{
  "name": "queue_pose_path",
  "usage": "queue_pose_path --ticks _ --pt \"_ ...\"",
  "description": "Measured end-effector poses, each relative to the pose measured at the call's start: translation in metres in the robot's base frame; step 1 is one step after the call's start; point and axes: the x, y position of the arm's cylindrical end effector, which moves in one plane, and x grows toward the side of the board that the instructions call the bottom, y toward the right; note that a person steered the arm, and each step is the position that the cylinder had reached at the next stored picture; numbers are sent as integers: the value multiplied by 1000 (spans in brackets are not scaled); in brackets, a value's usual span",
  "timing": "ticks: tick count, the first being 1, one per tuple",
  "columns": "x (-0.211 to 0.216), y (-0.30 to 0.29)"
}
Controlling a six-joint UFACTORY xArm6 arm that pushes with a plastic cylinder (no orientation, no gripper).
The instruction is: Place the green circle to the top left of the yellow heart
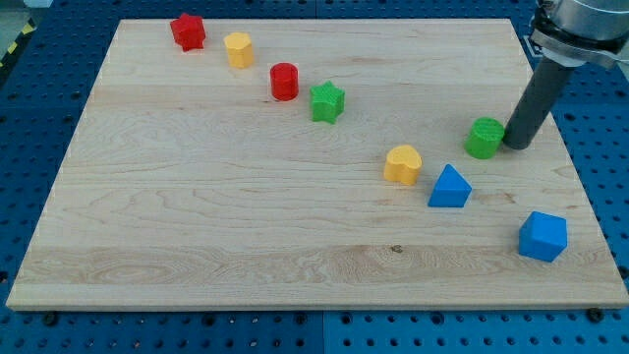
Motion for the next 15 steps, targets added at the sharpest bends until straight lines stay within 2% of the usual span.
queue_pose_path --ticks 2,3,5,9,13,15 --pt "6 -41" --pt "16 -35" --pt "2 -32" --pt "9 -34" --pt "8 -106" --pt "-6 -103"
